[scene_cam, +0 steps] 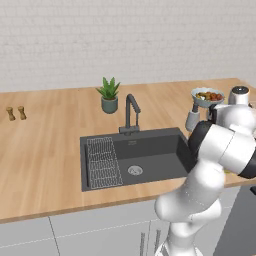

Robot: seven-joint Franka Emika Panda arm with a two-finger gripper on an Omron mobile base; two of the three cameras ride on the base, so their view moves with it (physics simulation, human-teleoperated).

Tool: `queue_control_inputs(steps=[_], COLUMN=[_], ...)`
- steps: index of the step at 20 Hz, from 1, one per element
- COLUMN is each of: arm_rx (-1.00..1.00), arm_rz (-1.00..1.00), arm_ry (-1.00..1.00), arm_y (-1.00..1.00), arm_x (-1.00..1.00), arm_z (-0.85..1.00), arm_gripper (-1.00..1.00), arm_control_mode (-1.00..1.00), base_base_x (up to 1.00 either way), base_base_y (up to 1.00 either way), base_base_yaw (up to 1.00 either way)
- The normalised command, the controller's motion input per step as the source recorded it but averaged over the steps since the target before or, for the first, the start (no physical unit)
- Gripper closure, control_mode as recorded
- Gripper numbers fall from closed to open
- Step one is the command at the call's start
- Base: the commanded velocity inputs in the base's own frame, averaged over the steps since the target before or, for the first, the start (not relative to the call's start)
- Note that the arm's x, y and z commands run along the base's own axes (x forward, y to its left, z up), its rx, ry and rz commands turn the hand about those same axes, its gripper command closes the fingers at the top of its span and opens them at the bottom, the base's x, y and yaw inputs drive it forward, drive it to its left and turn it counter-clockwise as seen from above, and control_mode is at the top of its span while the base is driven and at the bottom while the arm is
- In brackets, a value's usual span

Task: Put the colander in the sink, put the mango in the colander, and turn on the sink faucet and pour water over the colander.

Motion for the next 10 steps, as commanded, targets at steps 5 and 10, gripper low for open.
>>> queue_control_inputs(steps=[5,10], arm_rx=[0.0,-0.01], arm_rz=[0.05,0.21], arm_ry=[0.0,0.08], arm_y=[0.12,0.5], arm_x=[-0.82,-0.64], arm_z=[0.64,0.48], arm_gripper=[1.0,1.0], arm_control_mode=[-1.0,-1.0], base_base_x=[0.0,0.0], base_base_y=[0.0,0.0], base_base_yaw=[0.0,0.0])
